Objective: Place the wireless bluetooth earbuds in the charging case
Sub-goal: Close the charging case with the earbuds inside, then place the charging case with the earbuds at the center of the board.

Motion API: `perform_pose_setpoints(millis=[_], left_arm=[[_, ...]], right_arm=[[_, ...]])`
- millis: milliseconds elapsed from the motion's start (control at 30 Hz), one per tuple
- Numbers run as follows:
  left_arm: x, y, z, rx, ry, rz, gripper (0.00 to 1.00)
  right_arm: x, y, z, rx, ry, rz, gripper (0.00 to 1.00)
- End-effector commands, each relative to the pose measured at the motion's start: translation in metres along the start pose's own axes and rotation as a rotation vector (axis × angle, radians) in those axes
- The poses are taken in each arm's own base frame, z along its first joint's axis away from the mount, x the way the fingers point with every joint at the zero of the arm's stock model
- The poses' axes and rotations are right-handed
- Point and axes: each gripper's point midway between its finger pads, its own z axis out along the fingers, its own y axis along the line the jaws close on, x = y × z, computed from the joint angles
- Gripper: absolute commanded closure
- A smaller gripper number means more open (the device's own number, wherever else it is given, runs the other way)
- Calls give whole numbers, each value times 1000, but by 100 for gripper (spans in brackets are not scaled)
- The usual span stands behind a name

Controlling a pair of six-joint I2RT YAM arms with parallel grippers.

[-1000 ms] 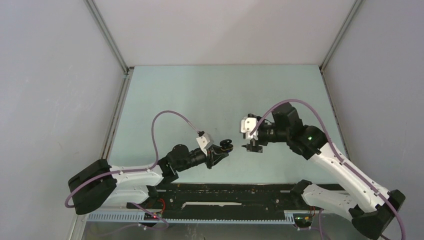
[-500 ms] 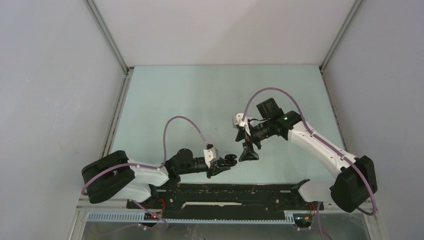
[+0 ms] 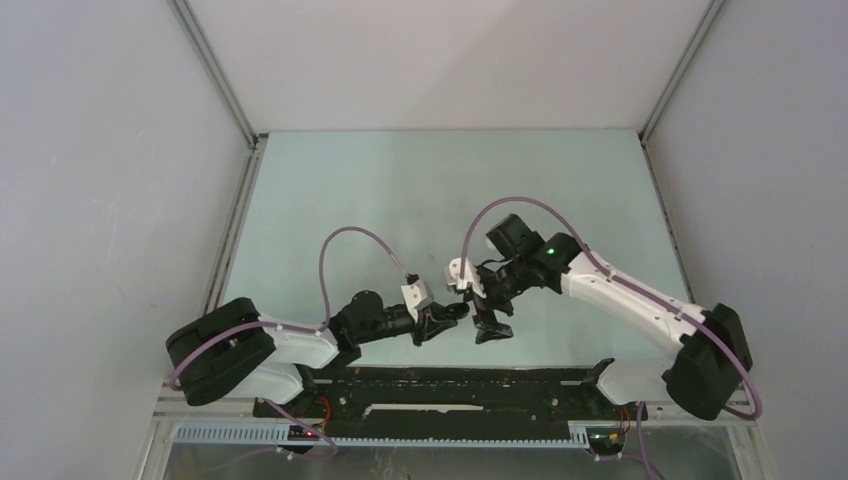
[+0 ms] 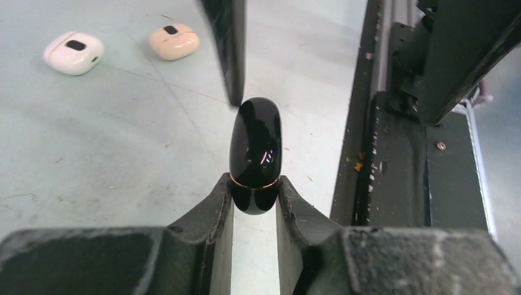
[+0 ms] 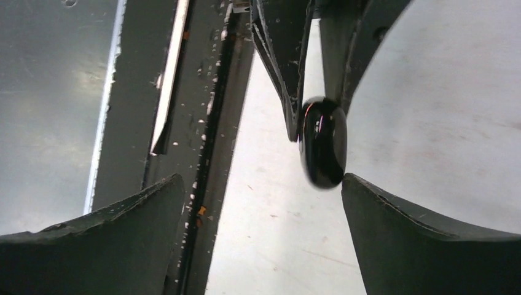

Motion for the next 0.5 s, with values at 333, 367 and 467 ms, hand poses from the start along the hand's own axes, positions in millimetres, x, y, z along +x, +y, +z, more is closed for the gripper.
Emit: perform_pose_setpoints(millis=[333,367,467], left_arm=[[-3,54,54,-161,66,-598,92],[-4,51,61,-138,69,-665,89],[-9,51,83,-101,54,-823,81]], right_arm=[[28,-140,-148,905,-204,407,0],[34,-145,-150,925,-179,438,0],[45,-156,-160,996,-143,491,0]])
